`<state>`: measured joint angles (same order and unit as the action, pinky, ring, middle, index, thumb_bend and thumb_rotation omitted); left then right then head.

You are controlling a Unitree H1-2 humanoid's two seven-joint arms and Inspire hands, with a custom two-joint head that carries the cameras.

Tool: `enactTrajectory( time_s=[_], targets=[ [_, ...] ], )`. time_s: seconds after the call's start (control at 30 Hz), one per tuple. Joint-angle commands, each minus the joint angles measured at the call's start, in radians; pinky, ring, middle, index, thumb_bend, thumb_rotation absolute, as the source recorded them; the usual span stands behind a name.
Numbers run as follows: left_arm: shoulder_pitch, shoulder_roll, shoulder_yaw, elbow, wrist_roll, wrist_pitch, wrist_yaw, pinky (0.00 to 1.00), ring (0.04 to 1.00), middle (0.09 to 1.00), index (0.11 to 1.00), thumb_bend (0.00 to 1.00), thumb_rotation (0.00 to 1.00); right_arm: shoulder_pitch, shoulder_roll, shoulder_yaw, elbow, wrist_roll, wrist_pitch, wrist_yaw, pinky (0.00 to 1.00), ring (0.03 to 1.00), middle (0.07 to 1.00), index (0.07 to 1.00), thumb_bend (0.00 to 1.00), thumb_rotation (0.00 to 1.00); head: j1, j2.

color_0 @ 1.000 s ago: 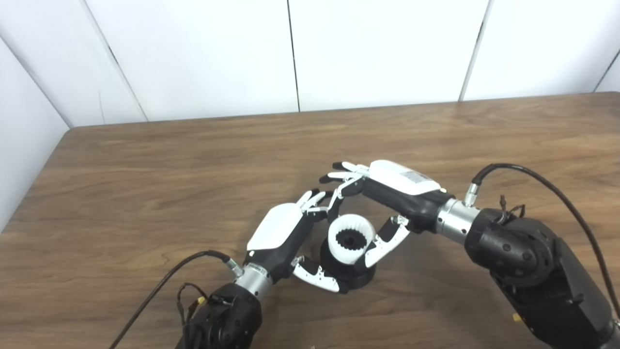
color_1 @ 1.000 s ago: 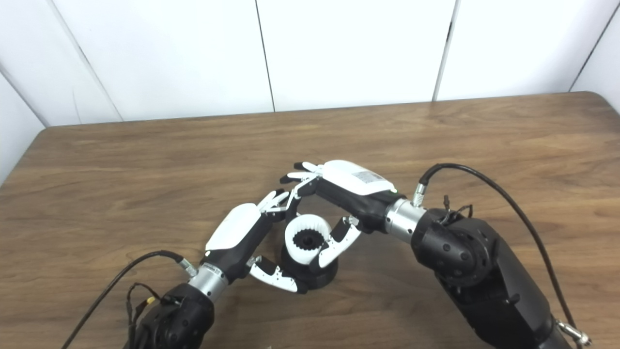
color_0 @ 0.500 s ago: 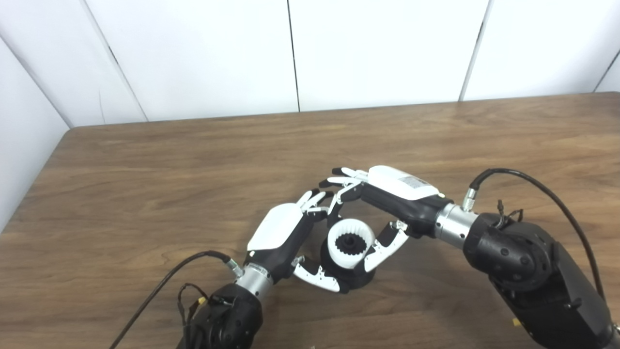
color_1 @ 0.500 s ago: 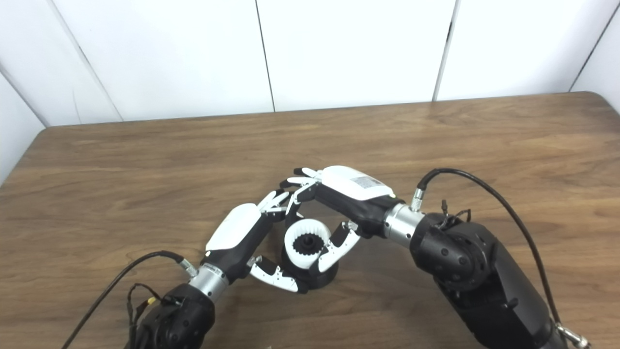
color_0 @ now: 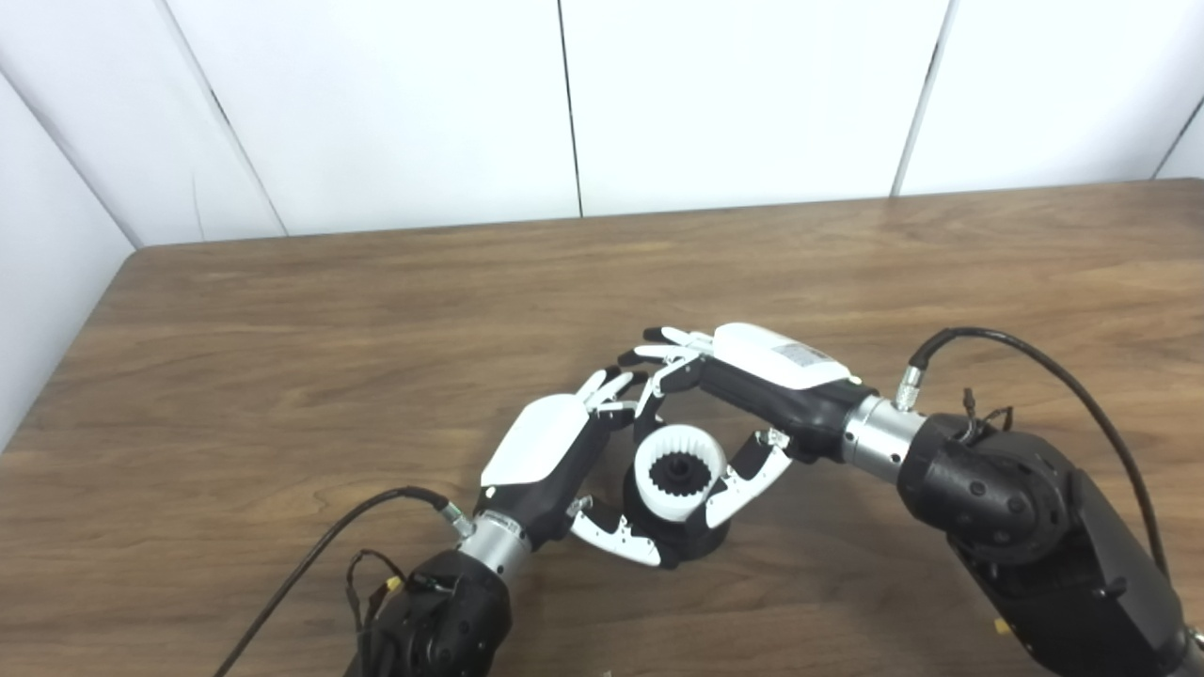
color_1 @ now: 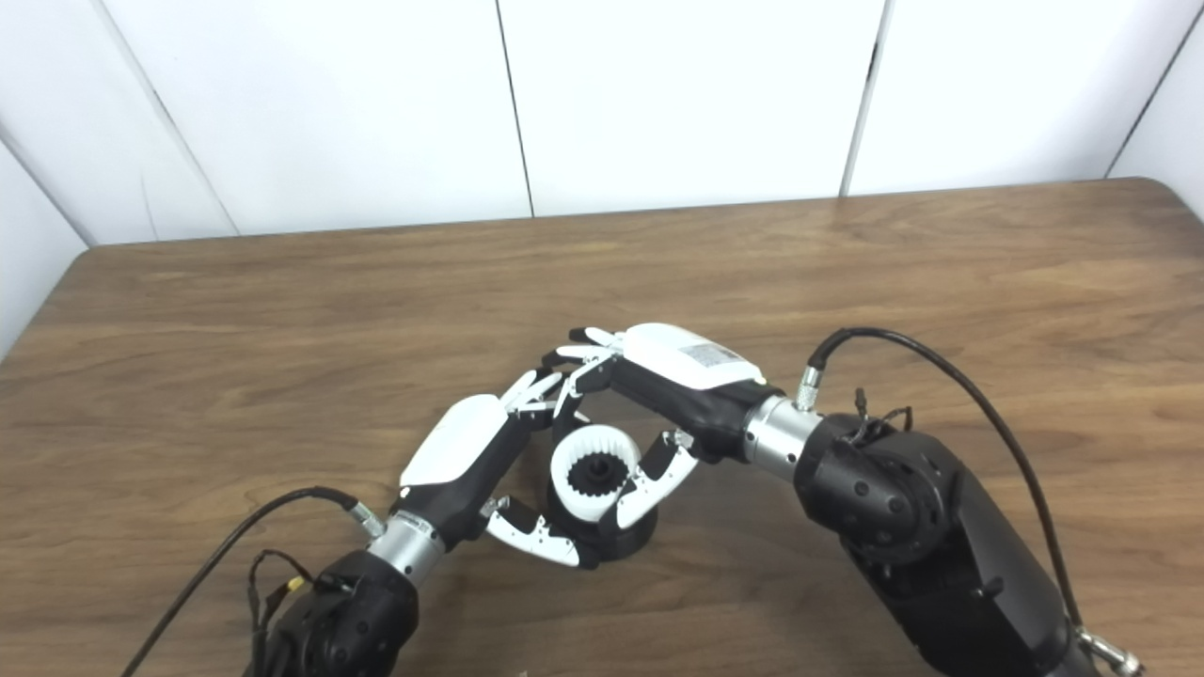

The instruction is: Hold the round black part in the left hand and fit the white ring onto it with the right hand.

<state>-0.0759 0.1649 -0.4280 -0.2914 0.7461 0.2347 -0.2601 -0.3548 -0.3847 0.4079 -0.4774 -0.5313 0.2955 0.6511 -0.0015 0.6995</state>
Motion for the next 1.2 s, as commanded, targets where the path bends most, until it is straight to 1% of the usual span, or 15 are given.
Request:
enactTrajectory(
  time_s=[0.0, 0.17, 0.37, 0.6, 1.03, 1.17],
  targets=[
    [0.013, 0.016, -0.006, 0.009, 0.026, 0.035, -0.04, 0.83, 1.0, 0.958, 0.595, 0.96, 0.22, -0.019, 0.006, -0.01, 0.0, 0.005, -0.025, -0.017, 1.0, 1.0, 0.918, 0.491, 0.52, 0.16, -0.001, 0.001],
    [0.012, 0.018, -0.007, 0.017, 0.027, 0.026, -0.032, 0.83, 1.0, 0.957, 0.594, 0.96, 0.24, -0.031, 0.01, -0.015, 0.006, 0.001, -0.022, -0.021, 1.0, 1.0, 0.915, 0.49, 0.52, 0.16, -0.001, -0.002],
    [0.012, 0.013, -0.008, 0.019, 0.038, 0.031, -0.029, 0.84, 1.0, 0.953, 0.595, 0.97, 0.24, -0.042, 0.015, -0.022, 0.019, -0.001, -0.03, -0.027, 1.0, 1.0, 0.909, 0.489, 0.52, 0.15, 0.0, -0.002],
    [0.012, 0.014, -0.004, 0.019, 0.033, 0.029, -0.03, 0.86, 1.0, 0.956, 0.597, 0.97, 0.24, -0.051, 0.015, -0.025, 0.026, -0.001, -0.025, -0.025, 1.0, 1.0, 0.906, 0.489, 0.52, 0.15, 0.0, -0.002],
    [0.008, 0.018, -0.004, 0.013, 0.033, 0.029, -0.036, 0.84, 1.0, 0.95, 0.598, 0.97, 0.24, -0.043, 0.014, -0.029, 0.025, -0.003, -0.019, -0.028, 1.0, 1.0, 0.907, 0.489, 0.52, 0.15, -0.001, 0.0],
    [0.009, 0.018, -0.004, 0.017, 0.035, 0.022, -0.028, 0.83, 1.0, 0.949, 0.593, 0.97, 0.24, -0.034, 0.01, -0.027, 0.026, -0.001, -0.023, -0.028, 1.0, 1.0, 0.907, 0.489, 0.52, 0.15, -0.001, 0.0]
  ],
)
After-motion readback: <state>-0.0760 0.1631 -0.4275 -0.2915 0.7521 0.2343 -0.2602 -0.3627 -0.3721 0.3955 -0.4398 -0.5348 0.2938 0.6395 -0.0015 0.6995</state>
